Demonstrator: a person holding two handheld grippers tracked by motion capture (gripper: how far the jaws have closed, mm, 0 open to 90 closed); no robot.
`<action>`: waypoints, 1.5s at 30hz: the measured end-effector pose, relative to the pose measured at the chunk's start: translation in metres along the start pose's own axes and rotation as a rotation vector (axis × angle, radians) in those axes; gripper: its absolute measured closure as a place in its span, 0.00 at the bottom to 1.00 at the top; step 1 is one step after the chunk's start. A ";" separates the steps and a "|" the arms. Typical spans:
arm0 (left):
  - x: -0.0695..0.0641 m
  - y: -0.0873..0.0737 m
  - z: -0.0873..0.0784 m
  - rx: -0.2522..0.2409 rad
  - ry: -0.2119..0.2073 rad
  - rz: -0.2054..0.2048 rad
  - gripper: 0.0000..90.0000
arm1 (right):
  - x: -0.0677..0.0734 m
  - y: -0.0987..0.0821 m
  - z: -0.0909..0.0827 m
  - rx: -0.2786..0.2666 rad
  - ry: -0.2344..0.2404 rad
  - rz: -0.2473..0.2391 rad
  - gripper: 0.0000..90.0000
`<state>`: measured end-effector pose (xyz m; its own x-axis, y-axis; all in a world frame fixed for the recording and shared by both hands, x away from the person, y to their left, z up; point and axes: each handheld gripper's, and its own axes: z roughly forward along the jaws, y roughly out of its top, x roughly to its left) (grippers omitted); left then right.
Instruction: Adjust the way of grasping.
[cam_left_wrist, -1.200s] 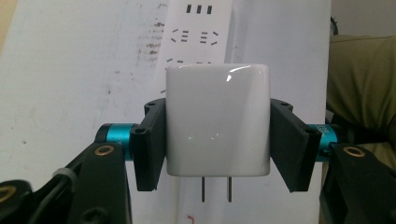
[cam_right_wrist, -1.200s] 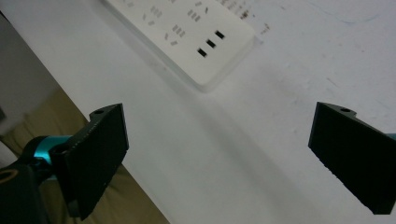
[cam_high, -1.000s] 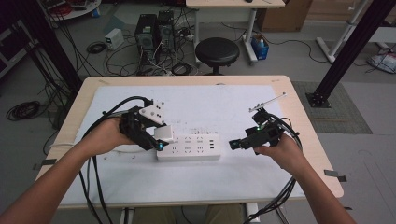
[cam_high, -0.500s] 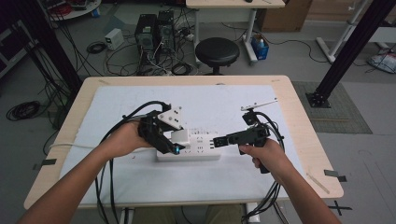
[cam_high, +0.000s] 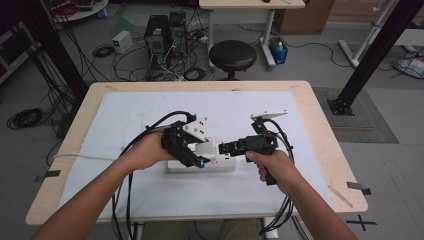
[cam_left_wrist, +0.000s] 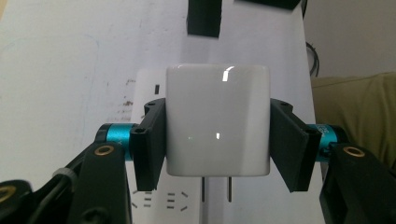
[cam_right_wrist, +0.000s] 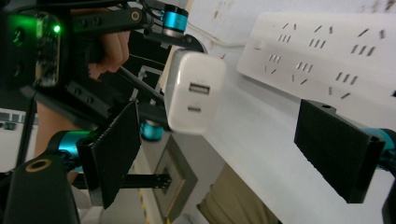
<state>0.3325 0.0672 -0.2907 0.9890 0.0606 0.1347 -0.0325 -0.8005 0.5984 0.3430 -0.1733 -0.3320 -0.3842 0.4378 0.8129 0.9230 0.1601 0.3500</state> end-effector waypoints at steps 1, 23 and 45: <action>0.000 0.001 0.001 -0.002 -0.003 0.002 0.47 | 0.000 0.001 0.002 0.006 0.000 0.009 0.16; -0.003 0.007 0.006 -0.031 0.008 0.007 0.47 | -0.005 0.006 0.027 0.024 0.108 0.125 0.56; 0.021 -0.049 -0.034 0.187 0.032 -0.202 0.24 | -0.015 -0.003 -0.014 0.024 -0.372 -0.221 0.69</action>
<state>0.3495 0.1275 -0.2904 0.9677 0.2463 0.0543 0.1946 -0.8662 0.4602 0.3456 -0.1928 -0.3382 -0.5423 0.6788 0.4951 0.8215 0.3047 0.4820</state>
